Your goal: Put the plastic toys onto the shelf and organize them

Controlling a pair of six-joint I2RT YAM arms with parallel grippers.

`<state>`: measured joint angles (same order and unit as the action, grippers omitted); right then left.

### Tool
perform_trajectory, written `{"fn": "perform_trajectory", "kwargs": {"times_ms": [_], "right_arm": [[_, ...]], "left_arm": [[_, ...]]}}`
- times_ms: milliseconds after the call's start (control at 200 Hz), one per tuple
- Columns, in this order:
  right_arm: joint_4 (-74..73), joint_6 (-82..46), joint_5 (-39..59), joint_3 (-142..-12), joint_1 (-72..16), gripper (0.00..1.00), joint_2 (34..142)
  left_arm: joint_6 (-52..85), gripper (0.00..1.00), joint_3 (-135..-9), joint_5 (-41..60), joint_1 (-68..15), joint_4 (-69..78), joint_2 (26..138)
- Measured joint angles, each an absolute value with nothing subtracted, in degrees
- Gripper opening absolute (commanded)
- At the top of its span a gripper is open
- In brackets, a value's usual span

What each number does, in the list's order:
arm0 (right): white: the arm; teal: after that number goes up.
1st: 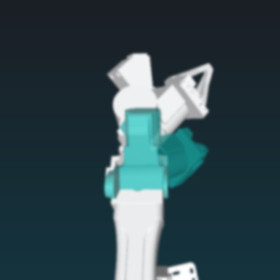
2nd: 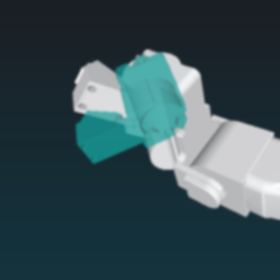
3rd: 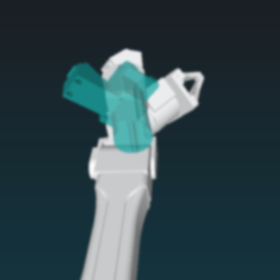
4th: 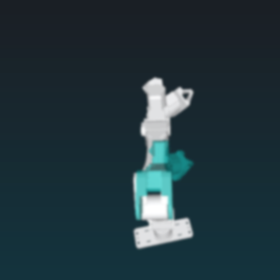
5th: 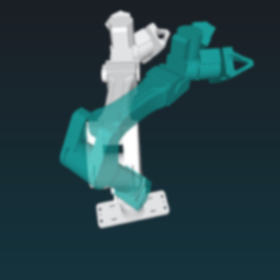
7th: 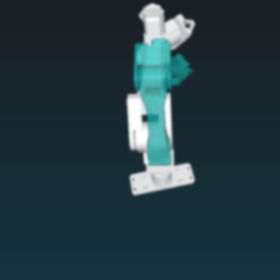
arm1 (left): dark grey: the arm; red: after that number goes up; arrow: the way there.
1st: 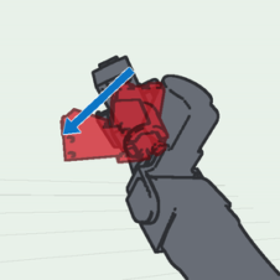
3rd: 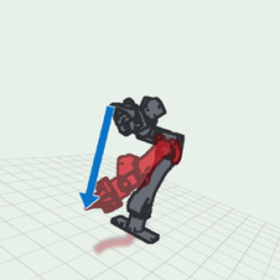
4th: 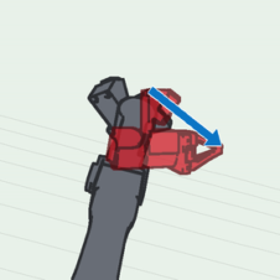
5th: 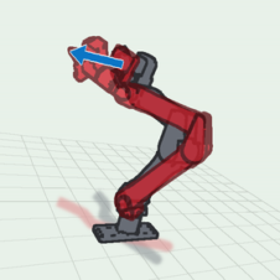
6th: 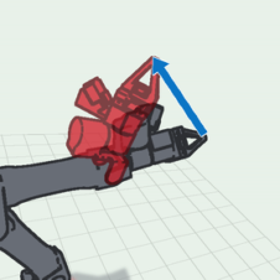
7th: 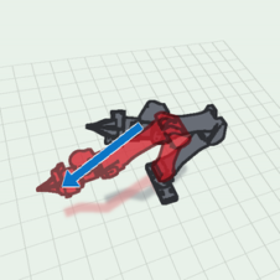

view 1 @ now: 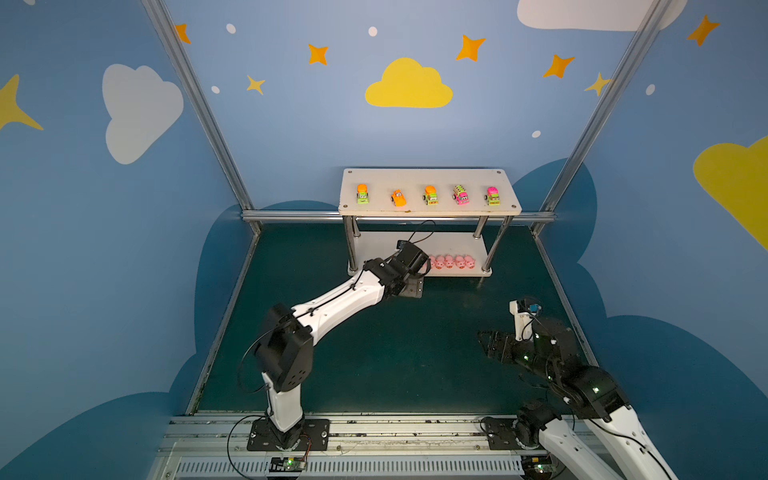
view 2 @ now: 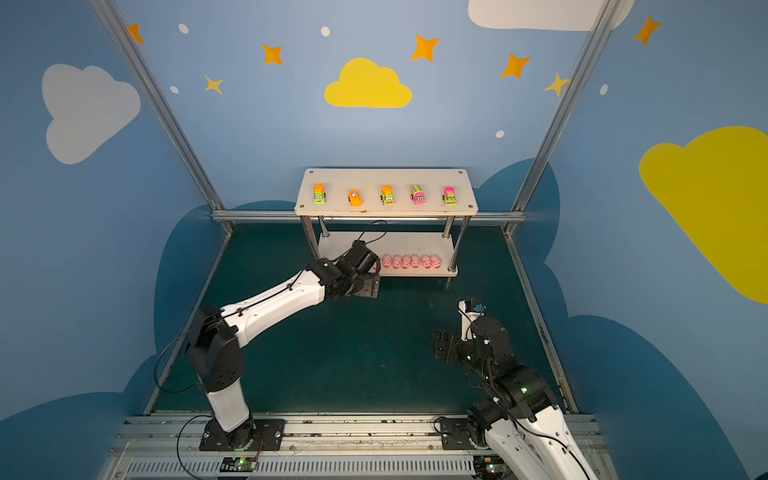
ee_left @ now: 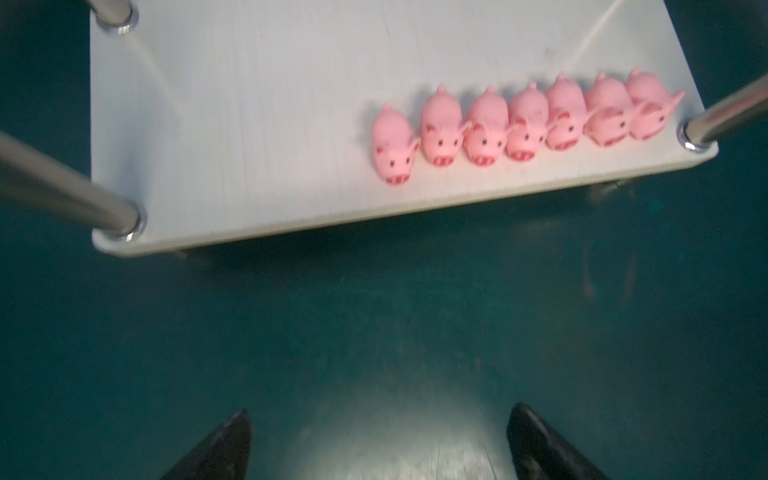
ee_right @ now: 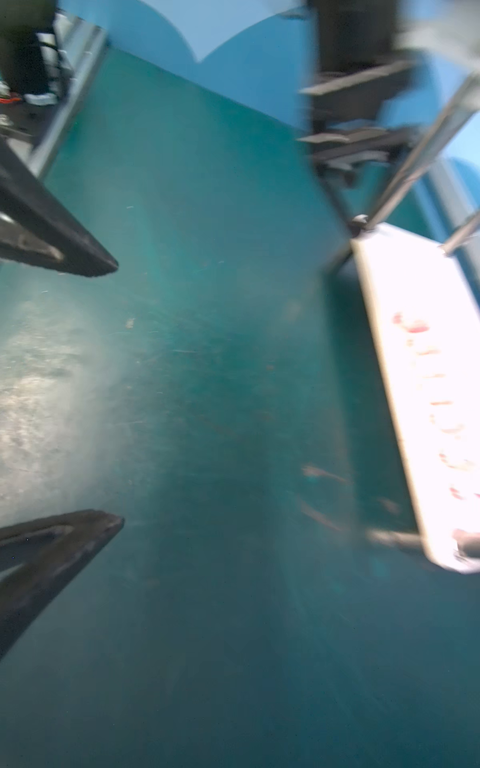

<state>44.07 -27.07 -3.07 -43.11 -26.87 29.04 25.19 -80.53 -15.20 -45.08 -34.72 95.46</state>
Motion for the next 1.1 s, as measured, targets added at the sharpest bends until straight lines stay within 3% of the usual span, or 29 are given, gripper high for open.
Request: {"fn": "perform_trajectory", "kwargs": {"times_ms": [170,456,611,811,1101], "right_arm": [[42.89,-26.48,-9.41,-49.43,-26.83,0.87,32.32],[36.12,-21.15,-22.7,-47.33,-26.55,0.87,48.75],[22.9,-14.44,-26.61,-36.18,-25.56,0.87,49.84],[7.03,-8.43,-28.32,-26.26,-21.26,0.87,48.8],[-10.83,-7.31,-23.79,-20.82,-11.62,0.87,57.67]], "left_arm": [[25.8,1.0,-61.76,-19.88,-45.67,-30.94,76.95],[22.87,1.0,-36.73,-40.18,-44.51,-19.33,52.88],[19.11,1.0,-27.16,-46.35,-41.01,-11.09,48.53],[15.55,1.0,-21.65,-47.57,-29.3,-0.54,45.58],[12.34,1.0,-20.38,-39.24,-12.62,13.32,58.17]]}}
